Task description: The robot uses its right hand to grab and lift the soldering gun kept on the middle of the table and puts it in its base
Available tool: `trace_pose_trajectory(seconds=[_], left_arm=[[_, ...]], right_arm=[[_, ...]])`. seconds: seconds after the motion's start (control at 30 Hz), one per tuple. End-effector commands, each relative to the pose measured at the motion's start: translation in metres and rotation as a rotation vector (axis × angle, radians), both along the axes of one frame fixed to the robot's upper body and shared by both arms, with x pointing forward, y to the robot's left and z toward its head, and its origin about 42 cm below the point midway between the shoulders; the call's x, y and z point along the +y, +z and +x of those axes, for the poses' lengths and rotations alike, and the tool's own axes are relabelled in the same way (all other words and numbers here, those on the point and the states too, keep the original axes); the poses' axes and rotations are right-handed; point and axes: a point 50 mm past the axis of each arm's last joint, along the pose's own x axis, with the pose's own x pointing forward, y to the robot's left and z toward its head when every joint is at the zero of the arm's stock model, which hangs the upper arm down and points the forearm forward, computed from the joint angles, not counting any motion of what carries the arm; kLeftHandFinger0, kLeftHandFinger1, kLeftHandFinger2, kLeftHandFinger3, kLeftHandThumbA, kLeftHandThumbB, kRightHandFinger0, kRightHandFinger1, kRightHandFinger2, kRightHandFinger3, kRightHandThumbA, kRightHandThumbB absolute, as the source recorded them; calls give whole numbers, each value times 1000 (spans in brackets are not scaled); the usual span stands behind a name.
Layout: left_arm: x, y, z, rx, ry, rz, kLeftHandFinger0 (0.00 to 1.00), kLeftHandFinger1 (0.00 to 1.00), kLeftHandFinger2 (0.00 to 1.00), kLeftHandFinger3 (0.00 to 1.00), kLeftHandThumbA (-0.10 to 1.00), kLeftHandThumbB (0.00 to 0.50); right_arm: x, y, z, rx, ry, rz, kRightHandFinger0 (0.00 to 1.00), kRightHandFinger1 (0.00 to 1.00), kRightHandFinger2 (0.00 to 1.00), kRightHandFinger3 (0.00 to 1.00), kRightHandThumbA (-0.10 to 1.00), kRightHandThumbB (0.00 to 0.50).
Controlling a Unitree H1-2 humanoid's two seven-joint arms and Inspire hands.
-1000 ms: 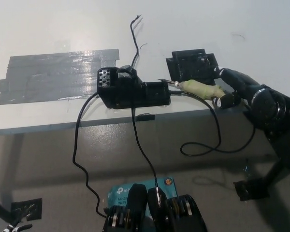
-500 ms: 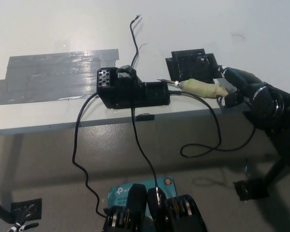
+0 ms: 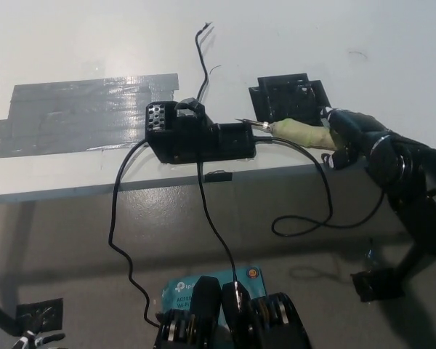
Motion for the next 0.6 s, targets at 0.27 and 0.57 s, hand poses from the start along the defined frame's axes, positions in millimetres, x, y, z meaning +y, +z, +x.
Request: trace_pose_trajectory(seconds=[0.27, 0.57], left_arm=[[-8, 12, 13, -56, -61, 45, 0, 239, 459, 587, 766, 500], [-21, 10, 22, -67, -76, 48, 0, 256, 460, 570, 810, 500]], right_arm=[[-6, 19, 10, -51, -13, -84, 1000, 1000, 1000, 1000, 575, 257], [12, 25, 19, -83, -3, -86, 768, 800, 872, 1000, 564, 235]])
